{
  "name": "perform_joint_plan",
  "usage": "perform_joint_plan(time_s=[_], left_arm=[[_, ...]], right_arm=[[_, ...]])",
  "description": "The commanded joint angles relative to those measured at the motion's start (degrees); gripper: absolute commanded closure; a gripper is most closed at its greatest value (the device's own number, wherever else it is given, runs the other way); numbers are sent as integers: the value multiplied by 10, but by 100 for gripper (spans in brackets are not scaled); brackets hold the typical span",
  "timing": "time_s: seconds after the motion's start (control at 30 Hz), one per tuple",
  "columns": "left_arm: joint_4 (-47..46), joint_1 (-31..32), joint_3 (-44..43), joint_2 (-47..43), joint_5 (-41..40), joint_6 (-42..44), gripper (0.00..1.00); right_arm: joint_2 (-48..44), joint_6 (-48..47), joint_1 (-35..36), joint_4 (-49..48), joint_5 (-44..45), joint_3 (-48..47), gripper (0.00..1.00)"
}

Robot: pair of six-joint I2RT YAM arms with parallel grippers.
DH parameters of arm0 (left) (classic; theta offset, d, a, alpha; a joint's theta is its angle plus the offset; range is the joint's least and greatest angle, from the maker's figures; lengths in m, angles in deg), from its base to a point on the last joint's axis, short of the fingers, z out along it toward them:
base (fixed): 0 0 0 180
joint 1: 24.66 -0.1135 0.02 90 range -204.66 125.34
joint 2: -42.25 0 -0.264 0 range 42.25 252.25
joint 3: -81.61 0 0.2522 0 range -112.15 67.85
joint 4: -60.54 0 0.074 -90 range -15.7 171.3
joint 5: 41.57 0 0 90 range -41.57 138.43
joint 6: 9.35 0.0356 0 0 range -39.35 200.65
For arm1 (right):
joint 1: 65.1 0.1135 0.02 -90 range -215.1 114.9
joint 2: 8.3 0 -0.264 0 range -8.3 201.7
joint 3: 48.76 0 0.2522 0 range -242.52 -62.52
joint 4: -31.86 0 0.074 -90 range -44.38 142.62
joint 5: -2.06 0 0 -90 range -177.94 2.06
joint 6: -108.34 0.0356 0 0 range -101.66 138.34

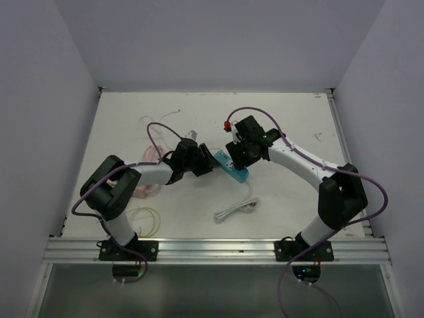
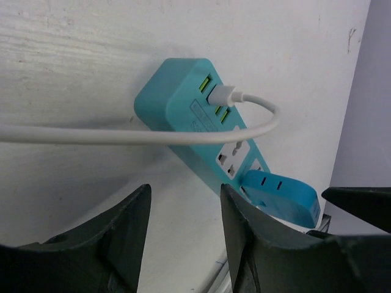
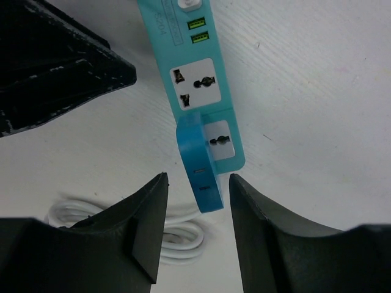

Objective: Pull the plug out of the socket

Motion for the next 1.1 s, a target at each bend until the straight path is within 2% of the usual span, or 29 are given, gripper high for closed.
perform_joint_plan(time_s=[0.0, 0.17, 0.37, 0.63, 0.9, 1.07], left_arm=[[-79, -1, -20, 21, -17, -43, 48], [-97, 16, -26, 35, -56, -66, 53], [-118, 37, -42, 62, -81, -72, 55], [-128, 52, -44, 91, -99, -85, 60], [-155, 62, -44, 113, -89, -91, 60], [-201, 67, -30, 113, -86, -94, 53]], right_arm=[[0, 7, 2, -33, -26, -9, 52], [1, 24, 2, -51, -37, 6, 59], [-2, 42, 3, -67, -32, 26, 62], [-5, 33, 3, -69, -9, 41, 61], [0, 14, 3, -69, 4, 52, 60], [10, 14, 3, -69, 3, 53, 61]])
